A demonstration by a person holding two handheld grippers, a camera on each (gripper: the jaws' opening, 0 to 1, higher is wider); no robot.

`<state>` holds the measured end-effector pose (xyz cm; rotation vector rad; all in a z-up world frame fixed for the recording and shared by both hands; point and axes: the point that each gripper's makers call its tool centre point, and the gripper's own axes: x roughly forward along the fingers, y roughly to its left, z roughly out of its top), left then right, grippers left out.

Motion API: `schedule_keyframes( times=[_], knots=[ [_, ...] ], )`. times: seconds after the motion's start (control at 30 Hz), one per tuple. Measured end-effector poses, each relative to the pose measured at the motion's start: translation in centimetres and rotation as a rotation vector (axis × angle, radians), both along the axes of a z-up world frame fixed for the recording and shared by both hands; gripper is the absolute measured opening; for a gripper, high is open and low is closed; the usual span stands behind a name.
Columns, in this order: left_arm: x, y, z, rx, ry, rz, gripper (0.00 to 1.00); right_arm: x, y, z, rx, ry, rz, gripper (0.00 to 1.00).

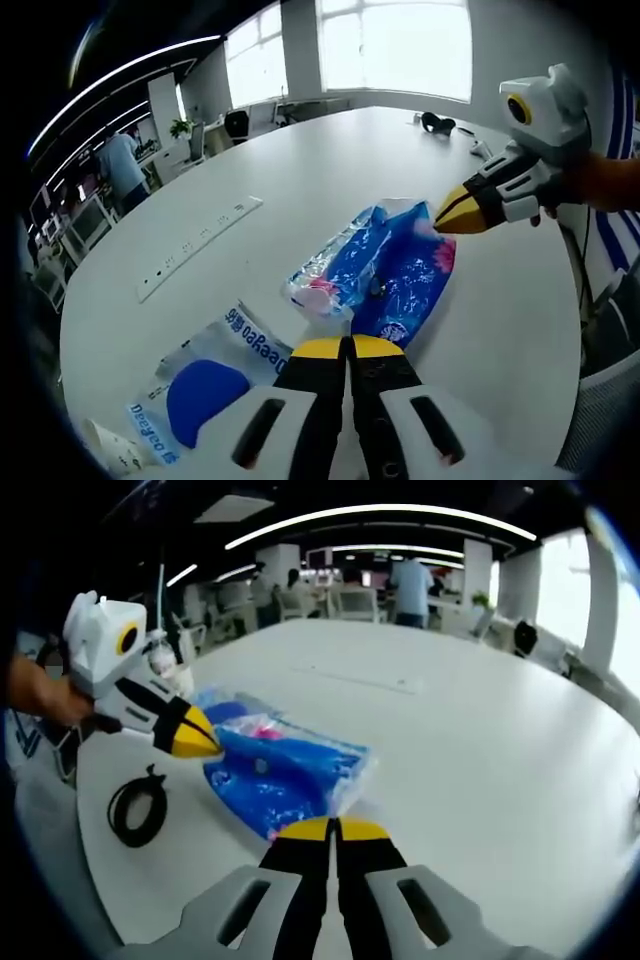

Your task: Arrange the tabletop items into an orderly group along one side of the table until the central work area is clear of visible clutter.

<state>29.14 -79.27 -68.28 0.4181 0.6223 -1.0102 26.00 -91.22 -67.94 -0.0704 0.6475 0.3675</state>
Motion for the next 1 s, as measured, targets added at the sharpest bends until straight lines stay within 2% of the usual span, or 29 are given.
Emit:
schedule_keyframes(
  times=[1.0],
  knots=[
    [1.6, 0.0, -1.2, 0.020, 0.007, 0.020, 0.00, 2.0, -0.1, -1.4, 0.001, -0.002, 0.012, 0.00]
  ],
)
